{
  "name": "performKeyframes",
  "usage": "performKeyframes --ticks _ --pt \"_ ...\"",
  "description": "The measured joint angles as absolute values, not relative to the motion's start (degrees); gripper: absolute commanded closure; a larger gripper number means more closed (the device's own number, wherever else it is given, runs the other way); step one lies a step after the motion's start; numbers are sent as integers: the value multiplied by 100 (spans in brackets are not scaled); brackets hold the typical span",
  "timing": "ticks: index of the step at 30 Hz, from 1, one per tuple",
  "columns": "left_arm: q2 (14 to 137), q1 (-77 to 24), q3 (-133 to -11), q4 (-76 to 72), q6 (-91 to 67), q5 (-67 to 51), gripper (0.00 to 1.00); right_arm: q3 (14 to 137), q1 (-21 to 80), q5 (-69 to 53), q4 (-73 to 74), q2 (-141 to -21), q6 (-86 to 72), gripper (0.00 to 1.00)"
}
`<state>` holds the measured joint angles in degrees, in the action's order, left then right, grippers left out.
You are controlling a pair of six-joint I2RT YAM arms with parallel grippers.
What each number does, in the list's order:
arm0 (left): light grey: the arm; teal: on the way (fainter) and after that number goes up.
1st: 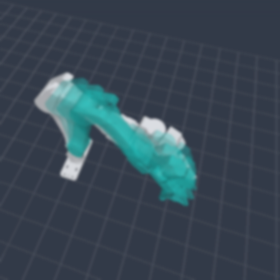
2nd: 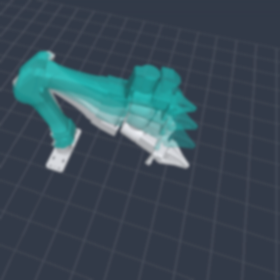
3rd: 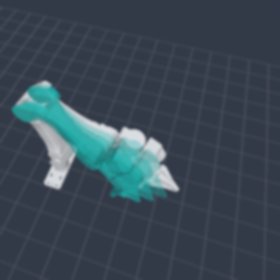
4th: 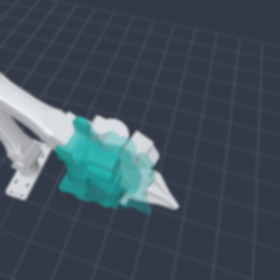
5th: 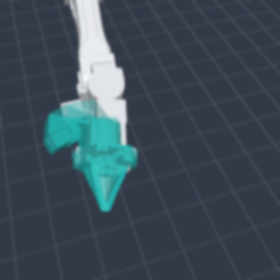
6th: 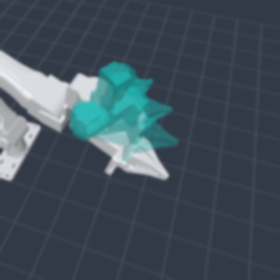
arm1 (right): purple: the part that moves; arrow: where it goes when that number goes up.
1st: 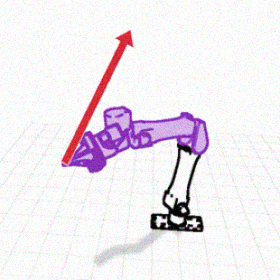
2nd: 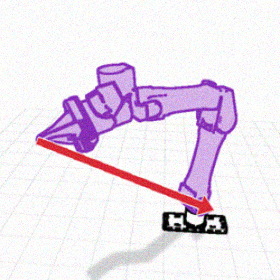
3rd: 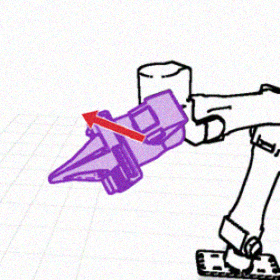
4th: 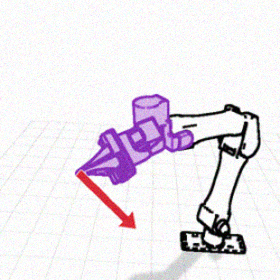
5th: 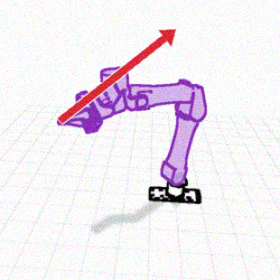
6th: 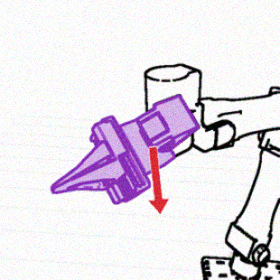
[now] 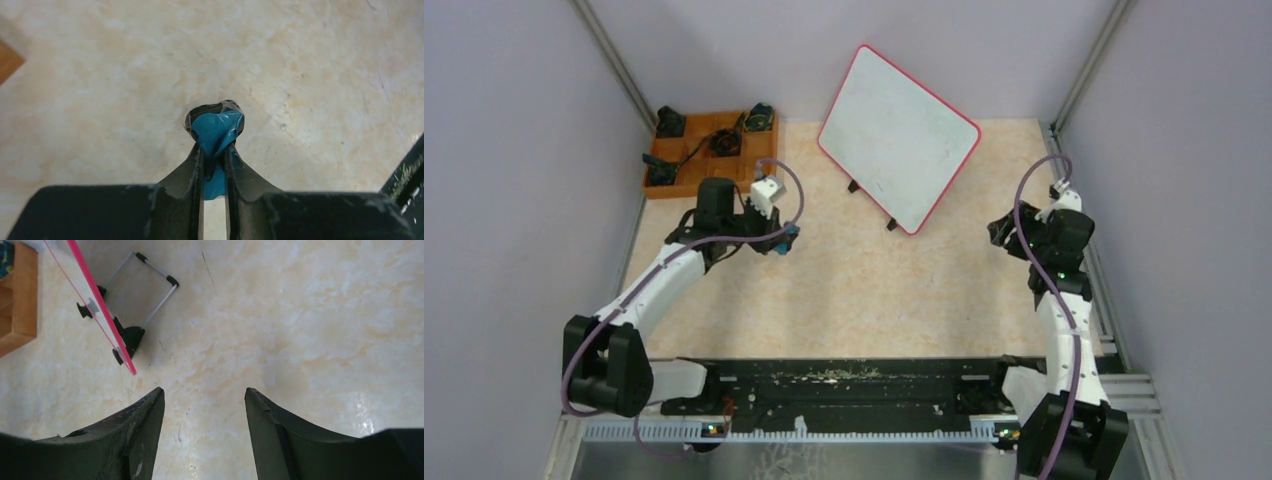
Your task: Erase the whiteboard
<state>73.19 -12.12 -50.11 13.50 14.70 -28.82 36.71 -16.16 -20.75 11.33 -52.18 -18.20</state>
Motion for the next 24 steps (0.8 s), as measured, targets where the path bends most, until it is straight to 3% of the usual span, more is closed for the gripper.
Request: performKeyframes --ticks 3,6,11,15,19,23,24 --pt "7417 -1787 -4956 1553 1752 -2926 86 3483 -1160 -1586 1142 -5194 -1929 40" --pt "7701 -2161 -4963 1649 1949 -2961 73 3253 -707 -1166 1015 -5214 -2021 41" --pt "8646 -2220 -5166 1944 2112 -2919 71 2617 -423 -642 781 -5214 -2154 41" --pt "9249 -2220 -5413 2018 2130 -2858 64 2401 -421 -421 768 -5089 -2226 41" --pt "9647 -2233 -5655 2073 2121 -2818 41 2401 -403 -349 668 -4895 -2233 41" --pt "9673 -2241 -5690 2080 2097 -2724 34 2401 -384 -355 565 -4921 -2231 40" --pt "9662 -2241 -5690 2078 2097 -2683 20 2401 -373 -351 528 -4974 -2228 39"
